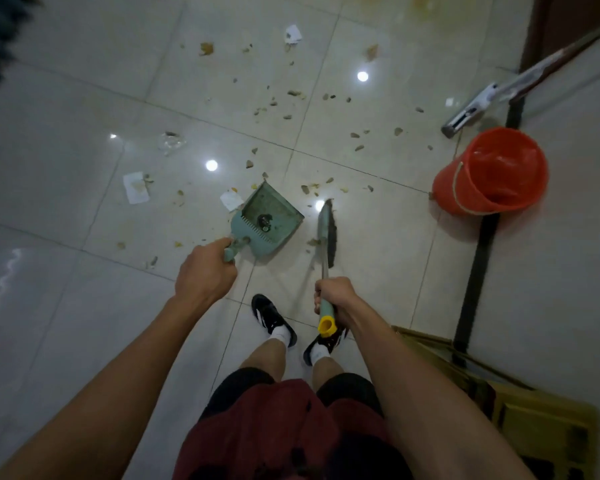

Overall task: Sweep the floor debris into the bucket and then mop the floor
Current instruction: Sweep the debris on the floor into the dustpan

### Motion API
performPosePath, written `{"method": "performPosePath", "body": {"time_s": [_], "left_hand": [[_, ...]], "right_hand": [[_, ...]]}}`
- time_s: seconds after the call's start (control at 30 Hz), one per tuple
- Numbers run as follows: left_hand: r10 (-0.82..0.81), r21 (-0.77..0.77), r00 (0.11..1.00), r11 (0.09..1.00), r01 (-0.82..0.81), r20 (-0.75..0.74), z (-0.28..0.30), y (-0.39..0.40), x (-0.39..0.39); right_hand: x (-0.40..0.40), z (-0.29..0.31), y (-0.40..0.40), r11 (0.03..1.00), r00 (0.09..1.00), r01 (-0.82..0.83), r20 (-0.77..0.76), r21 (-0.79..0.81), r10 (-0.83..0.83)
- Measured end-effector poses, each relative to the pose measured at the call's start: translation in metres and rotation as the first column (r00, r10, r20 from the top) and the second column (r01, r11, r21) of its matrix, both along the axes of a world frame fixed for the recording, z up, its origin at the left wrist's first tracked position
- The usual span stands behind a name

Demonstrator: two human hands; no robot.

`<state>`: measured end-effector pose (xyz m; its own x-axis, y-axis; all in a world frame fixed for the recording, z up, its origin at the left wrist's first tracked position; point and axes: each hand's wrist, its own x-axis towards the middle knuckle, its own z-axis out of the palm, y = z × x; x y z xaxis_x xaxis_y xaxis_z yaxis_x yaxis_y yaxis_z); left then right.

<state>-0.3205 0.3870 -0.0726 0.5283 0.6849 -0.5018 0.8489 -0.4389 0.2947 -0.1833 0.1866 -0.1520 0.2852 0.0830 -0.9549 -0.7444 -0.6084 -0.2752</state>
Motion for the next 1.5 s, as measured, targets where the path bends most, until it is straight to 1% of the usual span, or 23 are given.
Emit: {"method": "performPosePath", "body": {"time_s": [0.23,0.4,0.67,0.83,0.93,1.07,1.23,1.27,1.33,1.4,1.5], "left_hand": [[0.187,-0.016,0.982,0.982,-0.187,-0.008,-0.001,0.067,-0.062],[0.317,-0.015,0.948,0.948,-0.317,0.004,-0.002,0.094,-0.098],[0.479,-0.004,0.878,0.878,-0.479,0.019,0.007,0.094,-0.122],[0.556,0.013,0.831,0.831,-0.556,0.013,0.015,0.068,-0.107],[0.639,0.025,0.769,0.768,-0.640,0.029,0.019,0.040,-0.093],[0.770,0.048,0.636,0.634,-0.772,0.053,0.027,-0.016,-0.066],[0.880,0.059,0.458,0.455,-0.889,0.126,0.030,-0.085,-0.044],[0.890,0.062,0.441,0.437,-0.898,0.117,0.031,-0.098,-0.041],[0.897,0.068,0.434,0.429,-0.901,0.081,0.032,-0.127,-0.039],[0.906,0.056,0.418,0.415,-0.908,0.070,0.031,-0.155,-0.040],[0.925,0.022,0.373,0.373,-0.928,0.068,0.025,-0.196,-0.043]], "right_hand": [[-0.014,0.009,0.111,0.992,0.993,-0.099,-0.056,0.073,0.104],[-0.017,0.013,0.159,0.987,0.987,-0.139,-0.064,0.074,0.144],[-0.006,0.035,0.174,0.959,0.961,-0.271,-0.040,0.077,0.275],[0.022,0.044,0.162,0.920,0.922,-0.382,-0.036,0.087,0.386],[0.044,0.047,0.148,0.888,0.891,-0.449,-0.029,0.101,0.454],[0.080,0.054,0.123,0.819,0.825,-0.557,-0.023,0.136,0.565],[0.113,0.065,0.094,0.700,0.707,-0.695,-0.017,0.165,0.707],[0.116,0.068,0.090,0.670,0.678,-0.721,-0.021,0.175,0.735],[0.119,0.071,0.083,0.592,0.598,-0.784,-0.026,0.185,0.801],[0.122,0.070,0.076,0.512,0.516,-0.841,-0.026,0.174,0.856],[0.123,0.066,0.062,0.425,0.424,-0.894,-0.034,0.144,0.905]]}}
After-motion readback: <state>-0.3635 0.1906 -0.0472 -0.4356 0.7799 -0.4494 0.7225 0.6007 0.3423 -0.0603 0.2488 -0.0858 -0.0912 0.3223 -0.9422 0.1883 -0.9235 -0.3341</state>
